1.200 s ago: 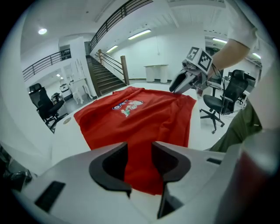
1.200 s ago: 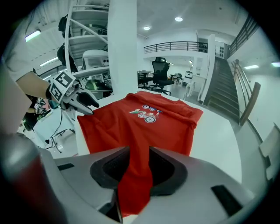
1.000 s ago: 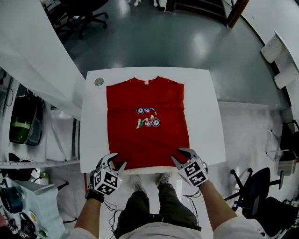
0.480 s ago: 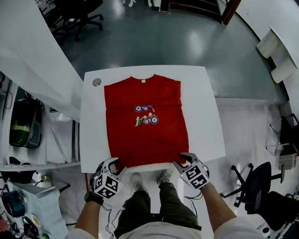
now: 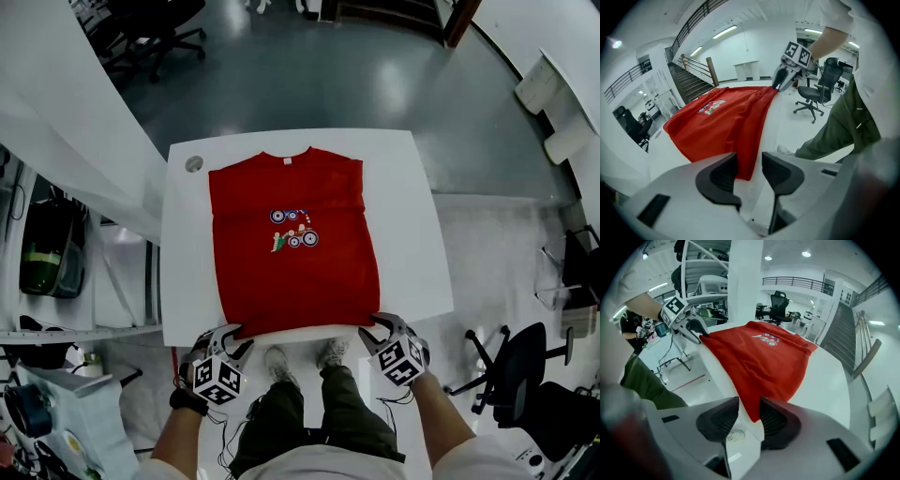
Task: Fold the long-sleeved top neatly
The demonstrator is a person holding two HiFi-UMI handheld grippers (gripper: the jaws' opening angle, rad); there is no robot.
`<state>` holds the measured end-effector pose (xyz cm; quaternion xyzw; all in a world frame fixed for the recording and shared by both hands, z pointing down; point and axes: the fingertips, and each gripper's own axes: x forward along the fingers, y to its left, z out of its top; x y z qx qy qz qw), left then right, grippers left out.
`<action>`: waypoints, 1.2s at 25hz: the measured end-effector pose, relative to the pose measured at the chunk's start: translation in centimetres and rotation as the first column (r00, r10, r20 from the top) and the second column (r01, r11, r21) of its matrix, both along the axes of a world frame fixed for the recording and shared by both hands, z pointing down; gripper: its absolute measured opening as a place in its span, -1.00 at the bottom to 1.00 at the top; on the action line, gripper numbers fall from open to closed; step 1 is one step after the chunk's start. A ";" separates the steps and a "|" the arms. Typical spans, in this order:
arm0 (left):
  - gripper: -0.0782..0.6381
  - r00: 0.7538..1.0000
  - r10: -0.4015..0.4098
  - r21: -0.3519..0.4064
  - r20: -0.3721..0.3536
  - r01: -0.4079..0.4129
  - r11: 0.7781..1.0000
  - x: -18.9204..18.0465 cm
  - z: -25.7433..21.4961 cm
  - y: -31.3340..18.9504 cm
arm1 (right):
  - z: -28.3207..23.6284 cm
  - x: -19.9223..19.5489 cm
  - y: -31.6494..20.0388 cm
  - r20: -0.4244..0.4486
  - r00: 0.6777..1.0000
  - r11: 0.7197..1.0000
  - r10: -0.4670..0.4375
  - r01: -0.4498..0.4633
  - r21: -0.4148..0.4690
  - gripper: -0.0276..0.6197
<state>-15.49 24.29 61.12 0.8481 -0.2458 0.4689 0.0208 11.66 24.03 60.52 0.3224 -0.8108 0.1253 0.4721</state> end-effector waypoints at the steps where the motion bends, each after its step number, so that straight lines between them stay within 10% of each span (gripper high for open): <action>1: -0.30 1.000 -0.002 0.000 0.005 0.002 1.000 0.0 0.1 0.0 | 0.2 0.0 0.0 -0.009 1.000 1.000 -0.004 0.004 0.001 -0.44; 10: -0.69 1.000 -0.003 0.031 0.013 0.003 1.000 -0.6 0.1 -0.7 | 0.9 0.6 -0.3 -0.081 0.996 0.997 -0.042 0.047 0.060 -0.84; 30: -0.72 0.988 -0.122 0.014 -0.097 0.124 0.992 -1.7 -3.9 -2.0 | -4.6 2.4 -3.0 0.118 0.993 0.997 0.020 -0.029 0.077 -0.86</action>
